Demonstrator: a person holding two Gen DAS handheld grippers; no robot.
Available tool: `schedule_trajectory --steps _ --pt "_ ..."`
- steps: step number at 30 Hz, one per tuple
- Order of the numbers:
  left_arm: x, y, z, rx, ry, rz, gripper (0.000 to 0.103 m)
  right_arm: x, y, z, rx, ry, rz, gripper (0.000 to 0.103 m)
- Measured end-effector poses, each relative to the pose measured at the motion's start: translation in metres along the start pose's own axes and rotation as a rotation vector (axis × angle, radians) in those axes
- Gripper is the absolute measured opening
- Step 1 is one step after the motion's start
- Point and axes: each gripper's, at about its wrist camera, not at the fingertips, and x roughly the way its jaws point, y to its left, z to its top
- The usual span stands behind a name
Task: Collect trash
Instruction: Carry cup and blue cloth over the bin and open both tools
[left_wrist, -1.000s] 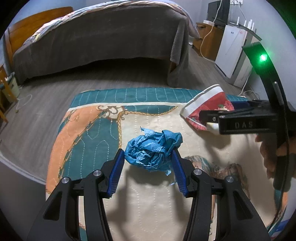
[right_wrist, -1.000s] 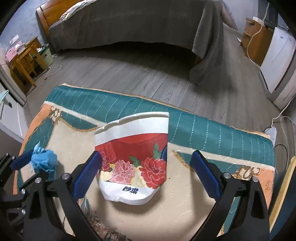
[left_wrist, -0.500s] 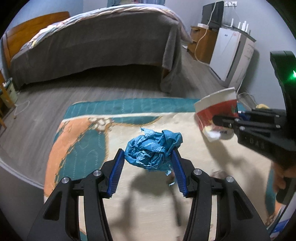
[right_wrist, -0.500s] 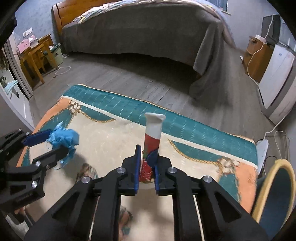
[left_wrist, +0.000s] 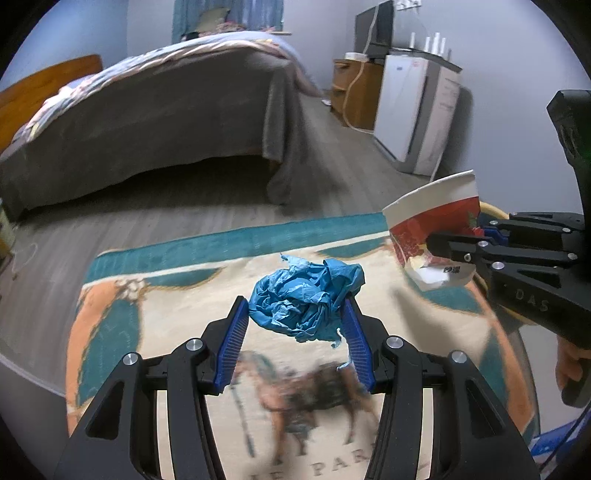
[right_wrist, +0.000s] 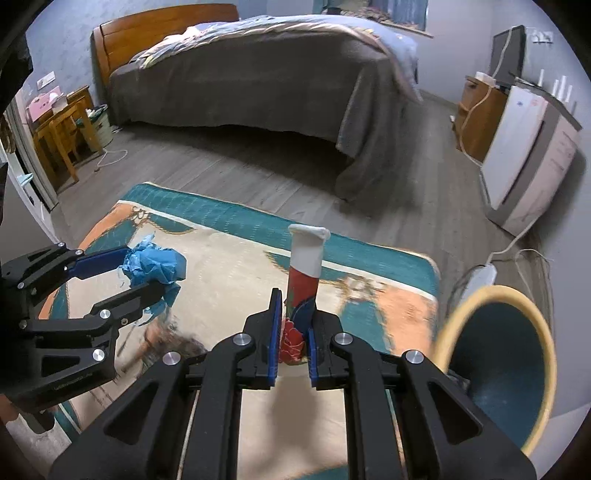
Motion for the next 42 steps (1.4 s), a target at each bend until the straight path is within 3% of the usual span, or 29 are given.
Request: schedule_trajectory --steps 17,42 --pt "0.002 -0.075 0.015 0.074 -0.014 -0.090 0.053 -0.055 -0.065 -0.036 0.084 -0.023 -0.055 0.011" --pt "0.025 -0.186 0.021 0.227 0.024 -0.232 0.053 -0.097 -0.172 -0.144 0.336 0.011 -0.152 0.011"
